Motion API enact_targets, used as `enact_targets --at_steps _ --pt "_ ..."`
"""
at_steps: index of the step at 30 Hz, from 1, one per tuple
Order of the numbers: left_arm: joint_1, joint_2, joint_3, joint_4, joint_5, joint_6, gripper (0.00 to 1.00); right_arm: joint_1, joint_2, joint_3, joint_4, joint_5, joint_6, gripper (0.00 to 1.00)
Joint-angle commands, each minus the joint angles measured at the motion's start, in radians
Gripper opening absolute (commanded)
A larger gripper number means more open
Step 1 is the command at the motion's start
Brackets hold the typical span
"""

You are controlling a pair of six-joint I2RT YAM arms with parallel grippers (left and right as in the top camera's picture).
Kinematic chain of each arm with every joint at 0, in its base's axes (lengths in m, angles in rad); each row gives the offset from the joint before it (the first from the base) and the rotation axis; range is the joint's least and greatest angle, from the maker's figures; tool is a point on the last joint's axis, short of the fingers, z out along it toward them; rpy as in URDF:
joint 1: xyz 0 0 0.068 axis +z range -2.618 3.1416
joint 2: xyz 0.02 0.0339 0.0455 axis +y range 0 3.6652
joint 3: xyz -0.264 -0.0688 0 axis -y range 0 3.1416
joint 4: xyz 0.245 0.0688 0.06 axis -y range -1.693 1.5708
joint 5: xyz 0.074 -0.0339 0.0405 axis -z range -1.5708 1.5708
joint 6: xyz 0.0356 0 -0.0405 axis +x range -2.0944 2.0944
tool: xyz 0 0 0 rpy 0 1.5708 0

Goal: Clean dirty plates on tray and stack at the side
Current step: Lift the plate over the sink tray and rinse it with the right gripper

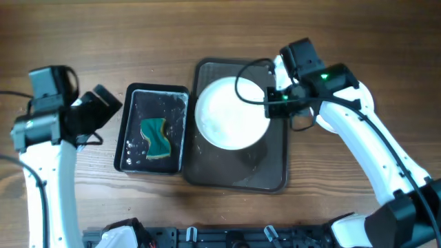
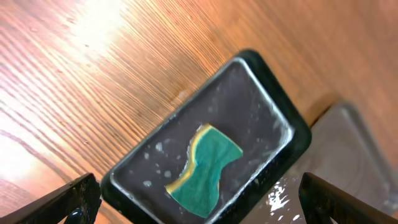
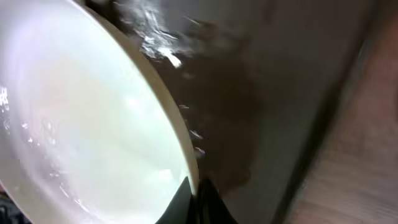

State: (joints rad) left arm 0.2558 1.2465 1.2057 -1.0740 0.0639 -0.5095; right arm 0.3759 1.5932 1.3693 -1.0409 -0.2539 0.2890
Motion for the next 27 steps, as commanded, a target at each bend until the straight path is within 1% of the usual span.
enact_targets --at_steps 1,4,6,10,13,15,18,19,22,26,27 --pt "0.064 -0.031 0.010 -0.001 0.044 0.005 1.00 0.130 0.031 0.041 0.064 -0.009 0.033 0.04" --pt "0.074 -0.029 0.010 -0.001 0.044 0.005 1.00 0.198 0.095 0.051 0.115 -0.014 0.065 0.04" --pt "0.074 -0.029 0.010 -0.001 0.044 0.005 1.00 0.238 0.163 0.102 0.113 -0.018 0.081 0.04" --pt "0.074 -0.029 0.010 -0.001 0.044 0.005 1.00 0.309 0.325 0.286 0.065 -0.006 0.081 0.05" --pt "0.074 -0.029 0.010 -0.001 0.044 0.005 1.00 0.339 0.431 0.432 0.006 0.046 0.083 0.04" --pt "0.074 -0.029 0.010 -0.001 0.044 0.005 1.00 0.346 0.470 0.489 -0.006 0.094 0.101 0.04" --pt "0.074 -0.029 0.010 -0.001 0.044 0.005 1.00 0.357 0.476 0.523 0.019 0.235 0.117 0.04" --pt "0.074 -0.029 0.010 -0.001 0.044 0.005 1.00 0.364 0.466 0.531 0.030 0.321 0.141 0.04" --pt "0.074 -0.029 0.010 -0.001 0.044 0.005 1.00 0.397 0.429 0.538 0.069 0.500 0.148 0.04" --pt "0.074 -0.029 0.010 -0.001 0.044 0.005 1.00 0.468 0.392 0.538 0.133 0.681 0.095 0.04" --pt "0.074 -0.029 0.010 -0.001 0.044 0.005 1.00 0.504 0.389 0.538 0.156 0.772 0.069 0.04"
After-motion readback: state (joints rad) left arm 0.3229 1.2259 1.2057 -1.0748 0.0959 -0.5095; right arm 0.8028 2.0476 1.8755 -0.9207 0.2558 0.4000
